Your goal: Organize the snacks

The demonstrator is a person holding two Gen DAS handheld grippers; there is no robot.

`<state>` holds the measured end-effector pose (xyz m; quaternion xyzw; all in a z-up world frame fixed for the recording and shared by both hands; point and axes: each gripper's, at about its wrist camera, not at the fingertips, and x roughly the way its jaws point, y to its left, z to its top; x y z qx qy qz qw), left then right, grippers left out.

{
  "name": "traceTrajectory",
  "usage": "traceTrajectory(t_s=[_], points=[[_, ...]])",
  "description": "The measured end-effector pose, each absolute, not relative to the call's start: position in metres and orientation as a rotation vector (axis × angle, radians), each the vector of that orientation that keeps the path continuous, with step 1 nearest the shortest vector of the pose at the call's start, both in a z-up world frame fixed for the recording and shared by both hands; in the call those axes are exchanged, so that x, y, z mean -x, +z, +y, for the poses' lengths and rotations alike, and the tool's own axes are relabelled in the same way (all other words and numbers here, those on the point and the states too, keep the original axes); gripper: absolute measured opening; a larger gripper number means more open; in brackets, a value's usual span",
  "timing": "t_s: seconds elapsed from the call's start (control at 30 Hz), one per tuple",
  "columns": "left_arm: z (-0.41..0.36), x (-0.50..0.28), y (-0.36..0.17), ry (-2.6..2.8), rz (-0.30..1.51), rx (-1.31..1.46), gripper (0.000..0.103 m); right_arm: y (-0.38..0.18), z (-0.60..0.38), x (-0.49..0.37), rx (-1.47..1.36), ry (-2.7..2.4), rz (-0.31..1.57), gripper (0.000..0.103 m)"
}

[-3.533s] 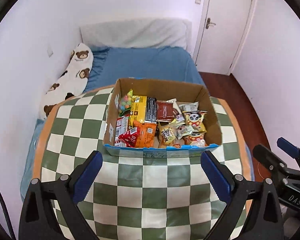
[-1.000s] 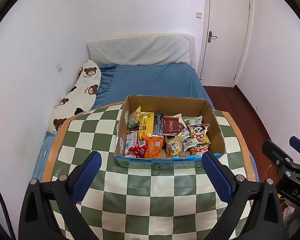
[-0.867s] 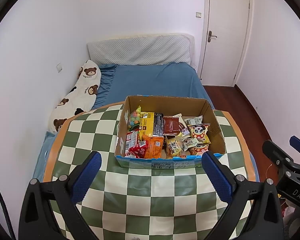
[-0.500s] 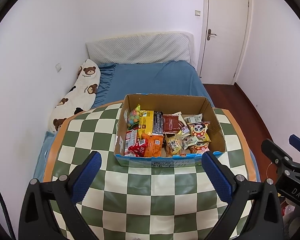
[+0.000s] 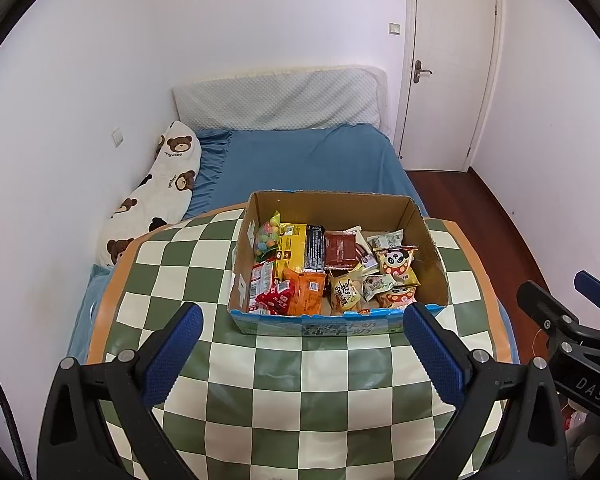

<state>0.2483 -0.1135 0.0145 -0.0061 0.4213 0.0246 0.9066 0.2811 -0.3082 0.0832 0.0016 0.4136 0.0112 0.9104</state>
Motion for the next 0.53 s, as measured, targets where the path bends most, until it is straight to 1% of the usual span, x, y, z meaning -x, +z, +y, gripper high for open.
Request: traceTrajectory(t_s=[0.53], points=[[-0.1166,-0.2432,0.0156,0.042,0.872,0.016,0.103,0.0838,-0.3095,-0.2783,-0.004,0.022,0.85,0.103]])
